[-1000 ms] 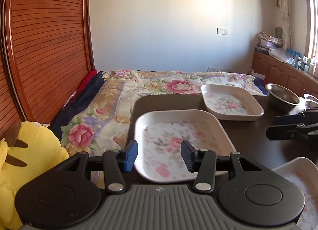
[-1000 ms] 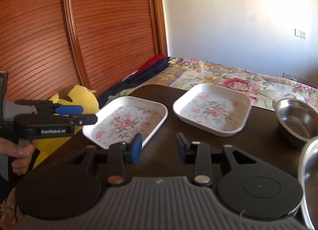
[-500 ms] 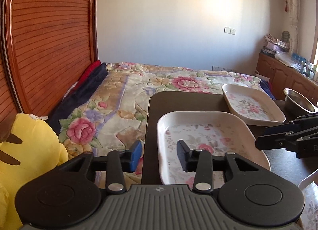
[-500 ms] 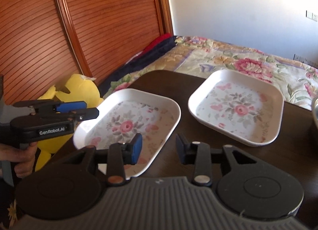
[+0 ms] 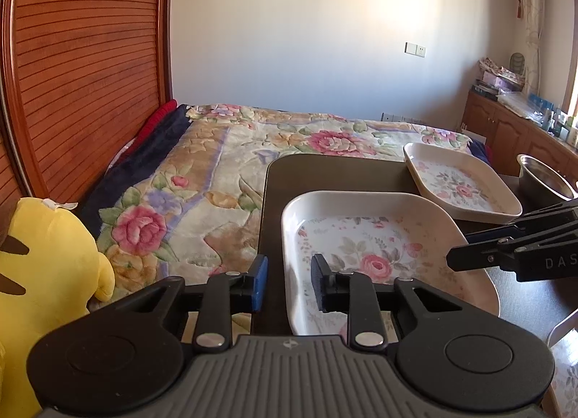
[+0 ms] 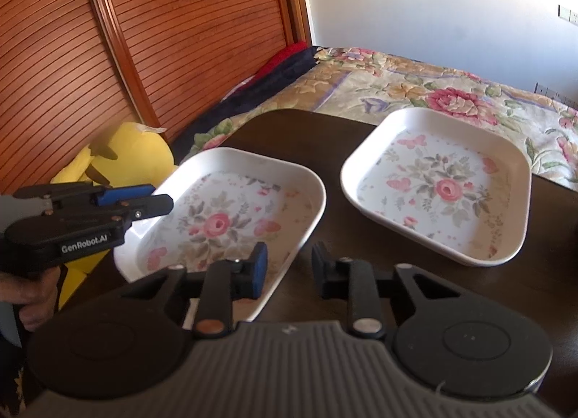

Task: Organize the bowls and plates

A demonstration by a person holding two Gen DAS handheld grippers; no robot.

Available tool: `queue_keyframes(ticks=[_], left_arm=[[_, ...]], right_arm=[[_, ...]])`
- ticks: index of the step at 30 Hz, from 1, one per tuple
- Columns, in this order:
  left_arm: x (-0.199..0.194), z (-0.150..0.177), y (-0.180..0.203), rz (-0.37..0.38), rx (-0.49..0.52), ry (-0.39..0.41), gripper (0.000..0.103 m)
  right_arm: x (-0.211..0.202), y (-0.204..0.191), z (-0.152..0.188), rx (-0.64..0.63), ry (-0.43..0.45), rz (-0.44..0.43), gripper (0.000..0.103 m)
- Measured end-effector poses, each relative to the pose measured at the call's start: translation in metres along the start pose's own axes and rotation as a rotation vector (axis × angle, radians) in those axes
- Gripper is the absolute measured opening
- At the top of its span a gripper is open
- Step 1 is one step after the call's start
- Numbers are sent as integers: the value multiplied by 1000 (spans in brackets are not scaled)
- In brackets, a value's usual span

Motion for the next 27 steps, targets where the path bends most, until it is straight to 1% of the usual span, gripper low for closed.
queue_keyframes(ticks=[2, 6, 9, 17, 21, 27], left_arm=[[0, 1, 0, 1, -2, -2, 25], [1, 2, 0, 5, -6, -7, 21], [2, 4, 0, 6, -4, -11, 20], [1, 6, 0, 8, -12, -10, 19], [-1, 7, 3, 17, -18, -16, 17], [-9, 7, 6, 11, -28, -21, 16]], right_arm=[[2, -1, 0, 3, -5, -2, 27], [6, -1, -1, 3, -13, 1, 21], [8, 0, -1, 9, -23, -4, 20], [9, -1, 0, -1, -21, -2, 19], [8, -2, 1, 3, -23, -8, 19], [4, 0, 2, 9, -27, -19, 15]])
Point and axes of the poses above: each gripper's, at about its wrist camera, not at the fingertips, and x roughly the way its jaws point, y to its right, z to its underside, the point moved 8 cm from there along x, roughly the way its jaws point, and after that the axes turned 14 degrees about x, right-handed, at the moved point
